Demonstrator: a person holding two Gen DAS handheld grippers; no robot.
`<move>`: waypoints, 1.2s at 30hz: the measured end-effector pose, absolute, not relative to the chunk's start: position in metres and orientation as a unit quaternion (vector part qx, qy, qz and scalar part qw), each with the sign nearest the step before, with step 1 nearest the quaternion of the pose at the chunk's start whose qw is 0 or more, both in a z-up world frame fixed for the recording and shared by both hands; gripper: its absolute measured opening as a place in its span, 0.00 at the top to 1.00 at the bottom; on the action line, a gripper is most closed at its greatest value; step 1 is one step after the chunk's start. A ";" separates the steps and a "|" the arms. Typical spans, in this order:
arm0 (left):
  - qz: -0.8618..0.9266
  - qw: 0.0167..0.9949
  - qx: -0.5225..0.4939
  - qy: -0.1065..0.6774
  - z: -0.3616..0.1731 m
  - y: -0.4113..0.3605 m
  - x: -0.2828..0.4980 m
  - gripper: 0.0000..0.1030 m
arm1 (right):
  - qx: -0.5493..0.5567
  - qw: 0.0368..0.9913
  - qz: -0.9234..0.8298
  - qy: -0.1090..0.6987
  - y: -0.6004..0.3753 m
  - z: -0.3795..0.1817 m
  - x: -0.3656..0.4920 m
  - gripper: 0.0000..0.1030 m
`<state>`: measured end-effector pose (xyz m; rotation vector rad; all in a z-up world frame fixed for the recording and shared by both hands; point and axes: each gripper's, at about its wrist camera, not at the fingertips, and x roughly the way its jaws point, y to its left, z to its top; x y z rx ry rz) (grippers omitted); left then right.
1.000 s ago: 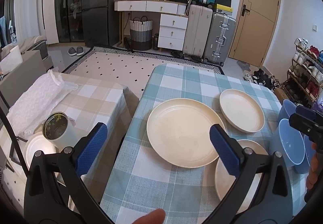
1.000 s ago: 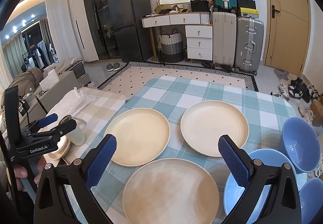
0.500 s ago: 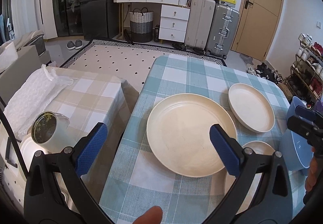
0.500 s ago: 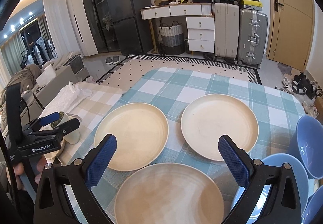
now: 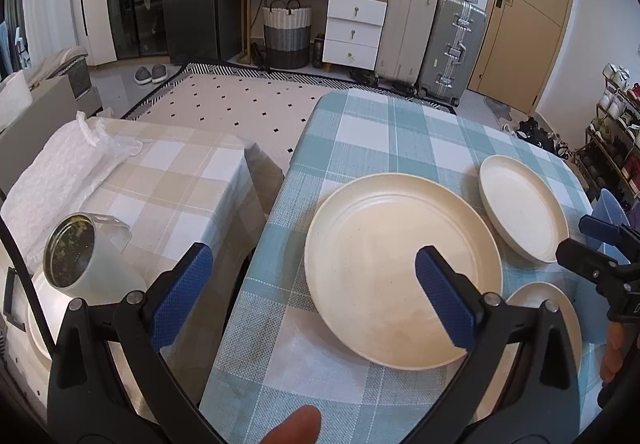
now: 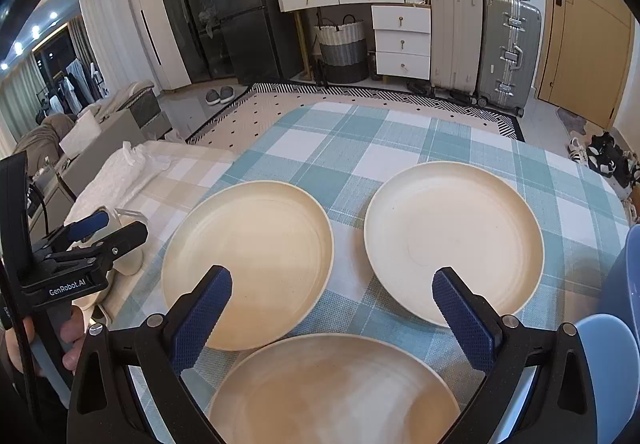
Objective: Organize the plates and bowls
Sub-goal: 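Move both grippers toward the rim of the nearest cream plate, then close the left gripper on the plate rim while the right gripper grips the opposite rim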
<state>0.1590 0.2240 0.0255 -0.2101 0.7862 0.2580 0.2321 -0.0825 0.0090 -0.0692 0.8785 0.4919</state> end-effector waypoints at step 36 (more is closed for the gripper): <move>0.094 0.872 -0.121 0.464 -0.053 0.234 0.202 0.25 | -0.046 0.821 0.265 0.504 -0.033 -0.073 0.276 0.30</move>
